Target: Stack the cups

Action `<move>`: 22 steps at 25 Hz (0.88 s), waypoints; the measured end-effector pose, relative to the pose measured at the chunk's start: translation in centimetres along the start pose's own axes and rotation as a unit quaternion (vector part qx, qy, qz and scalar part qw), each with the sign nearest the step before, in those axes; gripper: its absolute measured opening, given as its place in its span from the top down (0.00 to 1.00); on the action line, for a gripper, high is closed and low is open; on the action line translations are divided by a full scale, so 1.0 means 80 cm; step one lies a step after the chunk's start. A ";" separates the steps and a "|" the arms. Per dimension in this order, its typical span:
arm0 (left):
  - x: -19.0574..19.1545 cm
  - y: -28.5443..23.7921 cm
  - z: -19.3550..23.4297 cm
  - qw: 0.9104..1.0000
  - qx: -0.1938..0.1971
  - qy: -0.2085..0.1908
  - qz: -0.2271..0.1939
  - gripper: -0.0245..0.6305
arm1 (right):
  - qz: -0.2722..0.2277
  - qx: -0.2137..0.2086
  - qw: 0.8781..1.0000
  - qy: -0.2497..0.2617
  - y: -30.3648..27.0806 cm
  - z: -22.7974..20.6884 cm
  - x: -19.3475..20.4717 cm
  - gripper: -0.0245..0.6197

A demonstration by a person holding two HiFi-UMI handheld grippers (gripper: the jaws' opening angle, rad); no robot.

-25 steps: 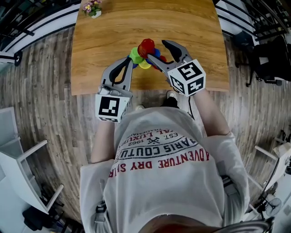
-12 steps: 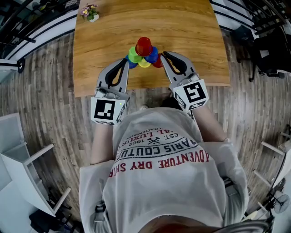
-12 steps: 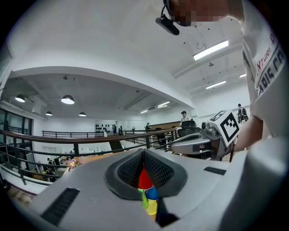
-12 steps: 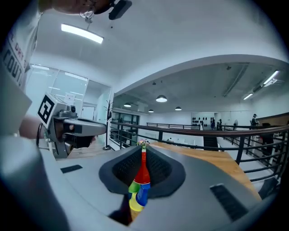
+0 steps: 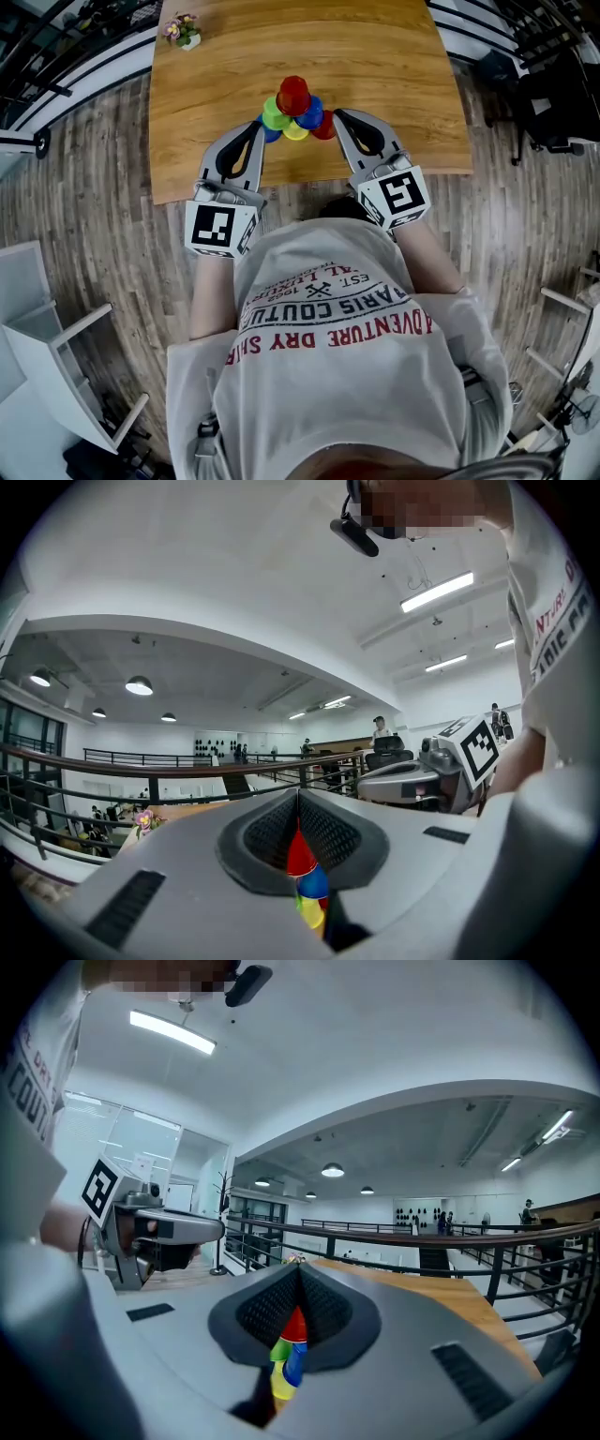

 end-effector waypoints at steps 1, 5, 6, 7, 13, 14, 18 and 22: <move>0.000 0.000 0.000 1.000 0.000 0.001 0.001 0.94 | 0.000 0.001 1.000 0.000 0.000 -0.001 -0.001 0.92; -0.002 0.001 0.003 1.000 0.003 0.003 0.002 0.94 | -0.001 -0.001 1.000 0.002 0.001 0.000 -0.006 0.92; -0.002 0.001 0.004 1.000 0.003 0.003 0.002 0.94 | -0.002 -0.001 1.000 0.002 0.001 0.000 -0.007 0.92; -0.001 0.001 0.005 1.000 0.003 0.004 0.003 0.94 | -0.003 -0.001 1.000 0.003 0.001 0.000 -0.007 0.92; 0.004 0.002 0.011 1.000 0.001 0.009 0.007 0.94 | -0.002 0.006 1.000 -0.005 0.001 0.001 -0.006 0.92; 0.004 0.002 0.012 1.000 0.002 0.008 0.007 0.94 | -0.003 0.007 1.000 -0.004 0.001 0.001 -0.007 0.92; 0.000 0.002 0.013 1.000 0.007 0.014 -0.008 0.94 | -0.001 0.016 1.000 -0.004 -0.001 0.000 -0.009 0.92; 0.000 0.001 0.017 1.000 0.007 0.015 -0.009 0.94 | -0.004 0.016 1.000 -0.006 -0.004 0.000 -0.008 0.92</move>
Point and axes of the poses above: the fingertips, and each gripper's own axes: y backward along the fingers, z to its left, x out of its underside, the point moved 5 cm from there along y, backward along the fingers, and after that the axes turned 11 degrees about y, right-handed, at the moved point
